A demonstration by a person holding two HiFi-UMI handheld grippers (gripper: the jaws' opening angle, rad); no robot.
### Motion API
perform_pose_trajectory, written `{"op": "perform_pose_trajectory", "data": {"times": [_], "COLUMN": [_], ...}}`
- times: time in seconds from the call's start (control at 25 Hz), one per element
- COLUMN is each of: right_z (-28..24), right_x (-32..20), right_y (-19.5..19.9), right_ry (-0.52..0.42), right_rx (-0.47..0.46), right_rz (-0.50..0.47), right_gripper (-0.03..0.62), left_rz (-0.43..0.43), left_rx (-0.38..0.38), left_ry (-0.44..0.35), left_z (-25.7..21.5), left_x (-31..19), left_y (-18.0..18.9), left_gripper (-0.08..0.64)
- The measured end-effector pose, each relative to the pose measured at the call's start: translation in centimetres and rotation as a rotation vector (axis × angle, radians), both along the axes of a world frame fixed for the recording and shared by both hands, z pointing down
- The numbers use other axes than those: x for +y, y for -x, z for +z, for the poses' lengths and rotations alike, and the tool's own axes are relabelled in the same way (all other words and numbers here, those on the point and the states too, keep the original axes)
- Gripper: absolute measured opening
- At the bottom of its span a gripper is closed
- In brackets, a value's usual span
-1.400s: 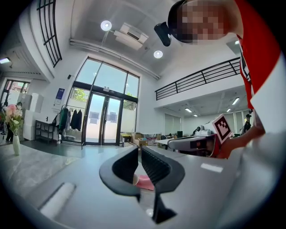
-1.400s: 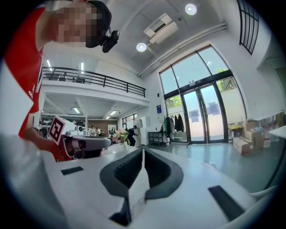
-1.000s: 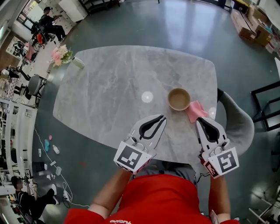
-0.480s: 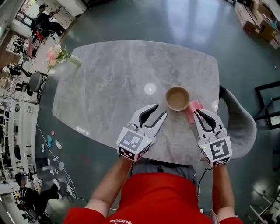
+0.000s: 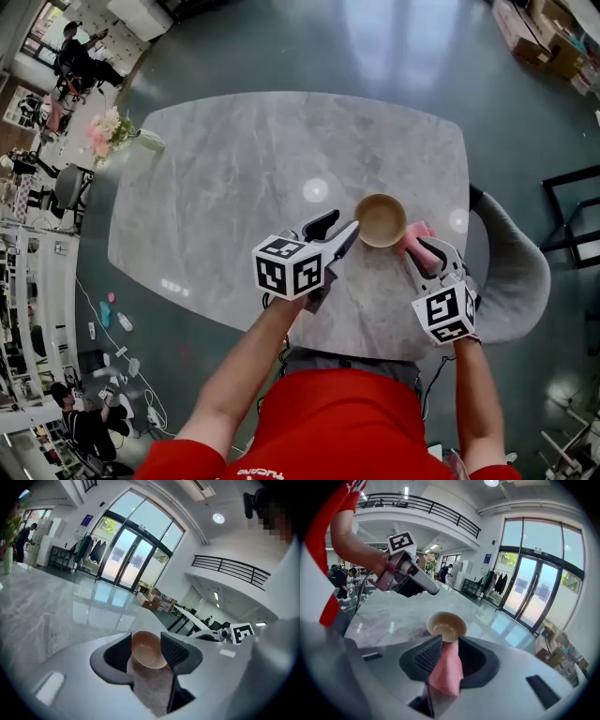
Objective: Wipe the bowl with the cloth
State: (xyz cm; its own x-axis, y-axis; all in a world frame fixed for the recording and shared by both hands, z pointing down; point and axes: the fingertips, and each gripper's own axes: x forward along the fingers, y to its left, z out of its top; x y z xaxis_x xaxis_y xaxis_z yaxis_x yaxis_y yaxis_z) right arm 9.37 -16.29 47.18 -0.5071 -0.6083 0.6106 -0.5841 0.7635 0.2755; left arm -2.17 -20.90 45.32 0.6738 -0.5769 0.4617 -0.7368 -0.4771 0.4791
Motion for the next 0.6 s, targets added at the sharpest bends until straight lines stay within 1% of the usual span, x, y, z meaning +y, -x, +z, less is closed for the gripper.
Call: {"op": "perform_pose_trajectory", "data": {"times": [0.08,0.24,0.4,0.6], "right_z": [1.1,3.2,4.9,6.4], "right_x": [-0.2,-0.6,-0.9,-1.0], "right_y": [-0.1,-0.6,-0.7,-1.0], "right_ry": [0.030,0.102,0.158,0.213], "right_rx": [0.037,0.089,0.112,0.139], "right_rz": [0.001,0.005,0.017,0.023], "right_gripper": [0.107,0.127,0.144,0.150], "left_rz": [-0.008,-0.035,-0.064,-0.084], "left_rx": [0.001,-0.016,-0.017,0.014], "left_ry": [0.052,0.122,0.183,0.264], "left_z": [1.0,2.6,4.1,5.6], "left_x": [-0.6,-1.4,-2.0,-2.2], "left_y": [0.0,-0.5,-0.8,-0.8], "left_gripper": [0.173,0.173,0.173,0.173]}}
